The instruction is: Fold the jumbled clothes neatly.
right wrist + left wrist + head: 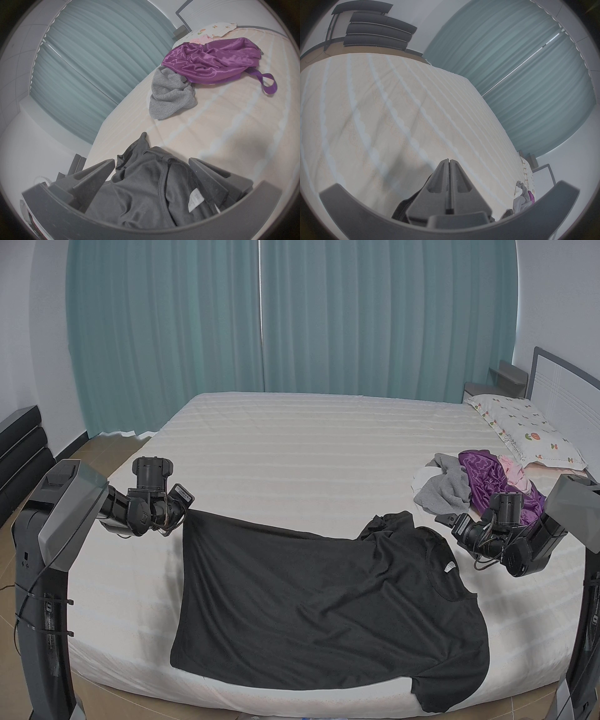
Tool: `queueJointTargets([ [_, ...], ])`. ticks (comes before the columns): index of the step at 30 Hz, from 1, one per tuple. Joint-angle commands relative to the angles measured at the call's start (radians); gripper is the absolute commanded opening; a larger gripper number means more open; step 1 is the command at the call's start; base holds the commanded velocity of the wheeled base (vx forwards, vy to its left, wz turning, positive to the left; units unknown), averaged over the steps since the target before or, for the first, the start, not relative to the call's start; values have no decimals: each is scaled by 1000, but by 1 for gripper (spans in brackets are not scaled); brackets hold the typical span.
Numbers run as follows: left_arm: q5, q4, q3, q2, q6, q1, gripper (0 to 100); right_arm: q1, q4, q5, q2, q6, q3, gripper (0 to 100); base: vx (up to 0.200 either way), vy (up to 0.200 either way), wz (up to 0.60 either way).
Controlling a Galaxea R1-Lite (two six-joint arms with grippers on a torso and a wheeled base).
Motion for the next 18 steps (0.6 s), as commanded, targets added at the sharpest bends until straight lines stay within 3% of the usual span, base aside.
queueJointTargets([
  [1, 1, 0, 1, -7, 0, 5, 0, 4, 3, 1, 79, -35, -61, 100, 0, 0, 0],
  [9, 1, 0, 6, -3, 0, 5, 0, 16, 9, 7, 168, -139, -208, 100, 0, 0, 0],
  [18, 1, 3, 9, -1, -2, 6, 0, 44, 57, 15, 248, -166, -319, 100, 0, 0, 0],
])
